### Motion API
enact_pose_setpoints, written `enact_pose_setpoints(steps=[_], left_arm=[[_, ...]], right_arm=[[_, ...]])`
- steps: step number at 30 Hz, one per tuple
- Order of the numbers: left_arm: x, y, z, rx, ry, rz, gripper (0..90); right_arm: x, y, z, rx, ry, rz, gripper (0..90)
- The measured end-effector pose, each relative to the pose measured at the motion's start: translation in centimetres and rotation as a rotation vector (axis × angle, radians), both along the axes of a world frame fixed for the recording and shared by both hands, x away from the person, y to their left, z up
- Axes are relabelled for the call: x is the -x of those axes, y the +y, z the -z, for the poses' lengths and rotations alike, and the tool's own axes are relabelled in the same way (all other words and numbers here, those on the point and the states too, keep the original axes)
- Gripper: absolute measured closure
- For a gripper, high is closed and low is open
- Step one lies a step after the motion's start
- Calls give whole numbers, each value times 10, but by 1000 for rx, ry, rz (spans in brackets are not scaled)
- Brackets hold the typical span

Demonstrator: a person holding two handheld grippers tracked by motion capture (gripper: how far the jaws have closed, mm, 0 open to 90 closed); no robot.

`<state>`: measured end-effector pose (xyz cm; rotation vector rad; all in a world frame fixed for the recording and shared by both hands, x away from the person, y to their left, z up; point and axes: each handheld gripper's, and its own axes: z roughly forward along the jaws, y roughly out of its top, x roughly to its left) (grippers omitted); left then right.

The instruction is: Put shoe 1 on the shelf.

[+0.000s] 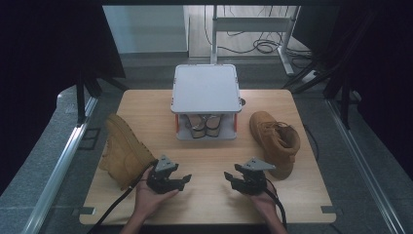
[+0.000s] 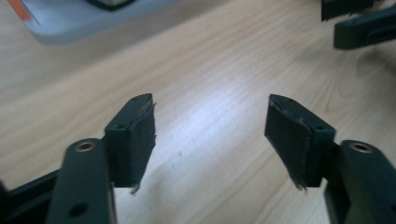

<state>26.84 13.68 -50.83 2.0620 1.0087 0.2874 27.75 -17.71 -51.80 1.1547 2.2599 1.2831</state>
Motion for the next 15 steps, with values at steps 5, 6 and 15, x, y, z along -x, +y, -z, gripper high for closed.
enact_pose_setpoints(steps=[5,6,15], left_arm=[[7,5,6,-24,7,14,260],[8,7,6,-22,10,15,260],[14,22,-5,6,-25,11,294]], right_arm=[[3,-2,0,16,14,-22,424],[3,-2,1,20,15,-25,419],[4,-1,-3,-4,14,-35,383]])
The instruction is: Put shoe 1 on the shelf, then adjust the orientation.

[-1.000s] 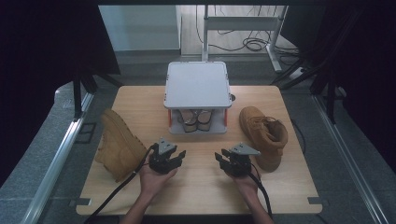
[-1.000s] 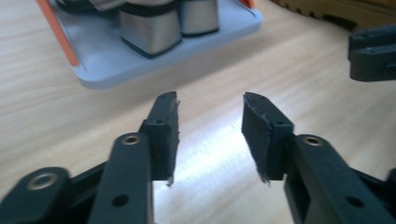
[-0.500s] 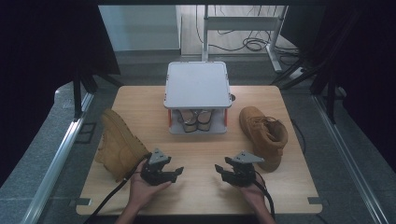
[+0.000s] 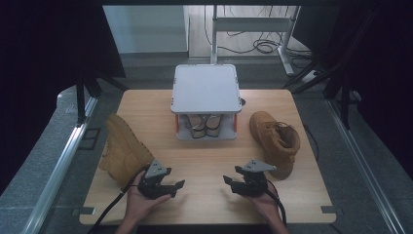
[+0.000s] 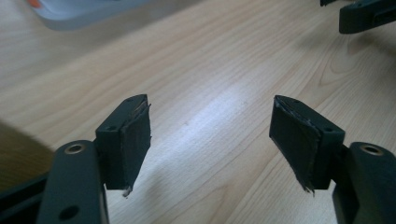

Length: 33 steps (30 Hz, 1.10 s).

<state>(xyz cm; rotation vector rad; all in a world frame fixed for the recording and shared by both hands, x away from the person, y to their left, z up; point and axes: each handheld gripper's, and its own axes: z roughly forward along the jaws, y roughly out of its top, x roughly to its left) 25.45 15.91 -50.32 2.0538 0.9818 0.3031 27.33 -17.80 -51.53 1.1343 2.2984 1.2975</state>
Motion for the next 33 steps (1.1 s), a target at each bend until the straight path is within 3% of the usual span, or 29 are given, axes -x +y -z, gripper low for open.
enact_pose_setpoints(steps=[6,14,27,33], left_arm=[[8,17,-11,14,-40,-45,307],[11,41,-23,30,-67,-106,416],[14,73,-35,66,-77,-174,705],[23,87,-31,92,-86,-204,842]], right_arm=[[-1,-2,-1,1,-9,13,382],[0,-1,-1,19,-22,14,389],[0,-2,0,45,-25,31,406],[1,-1,1,47,-24,29,410]])
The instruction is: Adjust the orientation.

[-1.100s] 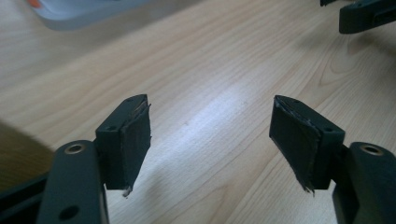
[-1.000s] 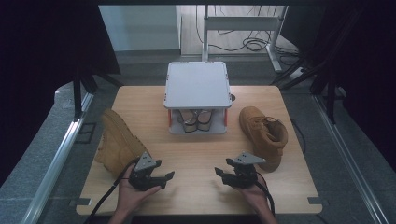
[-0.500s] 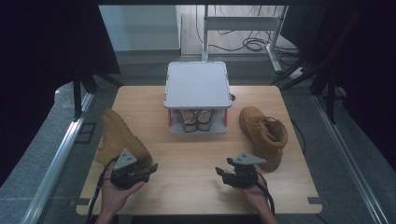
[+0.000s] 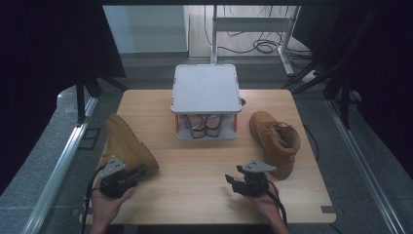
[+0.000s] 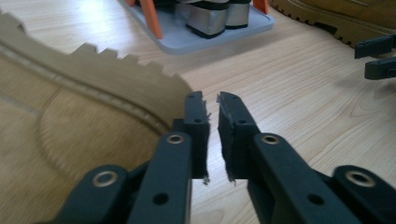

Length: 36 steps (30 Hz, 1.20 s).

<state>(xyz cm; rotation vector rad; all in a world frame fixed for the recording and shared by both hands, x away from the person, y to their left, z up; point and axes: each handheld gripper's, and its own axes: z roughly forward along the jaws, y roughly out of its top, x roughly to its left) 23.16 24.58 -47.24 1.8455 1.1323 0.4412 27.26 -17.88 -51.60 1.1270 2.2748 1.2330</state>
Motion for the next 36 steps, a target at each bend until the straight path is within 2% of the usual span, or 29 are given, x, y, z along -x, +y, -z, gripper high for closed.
enact_pose_setpoints(steps=[1,3,8,9,10,15,19,21,26,36], left_arm=[[0,0,0,0,0,0,854],[7,9,2,-17,-3,-31,864],[18,31,4,8,-8,-90,885],[18,31,4,8,-8,-90,887],[20,40,2,13,-16,-114,887],[21,56,2,21,-23,-163,891],[27,75,9,29,-18,-216,892],[29,76,11,25,-15,-220,892],[34,86,27,8,34,-236,892],[16,87,39,-9,73,-216,893]], right_arm=[[0,0,0,-2,1,-1,411],[0,0,0,-3,1,-3,416],[0,0,0,2,1,-2,417],[0,0,0,3,-1,-2,417],[0,1,0,5,-2,-2,417],[-1,0,0,4,-1,2,417],[-1,-1,0,6,-2,4,418],[-1,-1,0,7,-2,4,418],[-1,0,1,18,0,6,418],[-2,0,2,36,-2,4,418]])
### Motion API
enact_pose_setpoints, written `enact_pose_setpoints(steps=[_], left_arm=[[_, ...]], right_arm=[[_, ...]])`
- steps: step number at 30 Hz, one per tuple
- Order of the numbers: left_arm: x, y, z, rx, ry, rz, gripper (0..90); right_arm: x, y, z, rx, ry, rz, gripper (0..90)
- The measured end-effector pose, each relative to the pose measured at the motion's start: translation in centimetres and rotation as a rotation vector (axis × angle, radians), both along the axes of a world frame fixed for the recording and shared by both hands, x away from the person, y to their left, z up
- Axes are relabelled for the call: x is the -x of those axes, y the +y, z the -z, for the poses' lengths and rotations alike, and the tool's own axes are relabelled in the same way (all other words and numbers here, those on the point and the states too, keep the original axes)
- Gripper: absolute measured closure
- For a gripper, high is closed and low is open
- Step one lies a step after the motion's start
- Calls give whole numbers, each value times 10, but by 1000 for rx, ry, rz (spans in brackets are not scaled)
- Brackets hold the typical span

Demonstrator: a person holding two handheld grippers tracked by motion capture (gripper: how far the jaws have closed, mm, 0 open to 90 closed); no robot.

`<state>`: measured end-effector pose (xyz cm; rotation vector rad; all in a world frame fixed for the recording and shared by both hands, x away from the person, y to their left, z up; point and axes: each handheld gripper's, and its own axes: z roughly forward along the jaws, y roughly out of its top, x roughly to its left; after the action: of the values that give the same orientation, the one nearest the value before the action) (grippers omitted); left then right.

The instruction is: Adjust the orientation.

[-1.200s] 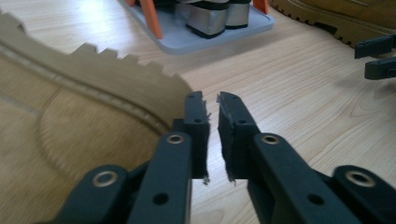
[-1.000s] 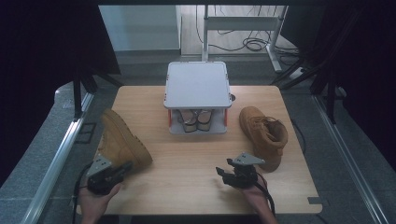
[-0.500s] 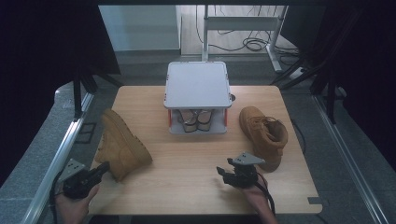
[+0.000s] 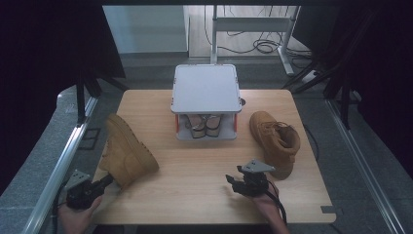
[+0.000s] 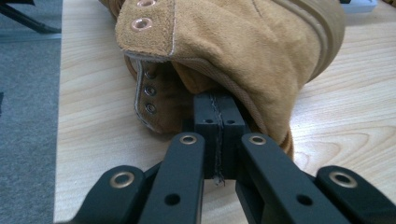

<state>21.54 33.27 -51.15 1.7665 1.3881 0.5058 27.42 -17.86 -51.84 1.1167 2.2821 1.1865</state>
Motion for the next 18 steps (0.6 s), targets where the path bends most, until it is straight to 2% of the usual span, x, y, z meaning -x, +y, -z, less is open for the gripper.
enact_pose_setpoints(steps=[4,18], left_arm=[[-5,-3,2,-8,8,9,893],[-8,-5,2,-14,11,23,894]], right_arm=[[-1,-2,1,-7,1,4,418],[-1,0,1,5,-1,3,421]])
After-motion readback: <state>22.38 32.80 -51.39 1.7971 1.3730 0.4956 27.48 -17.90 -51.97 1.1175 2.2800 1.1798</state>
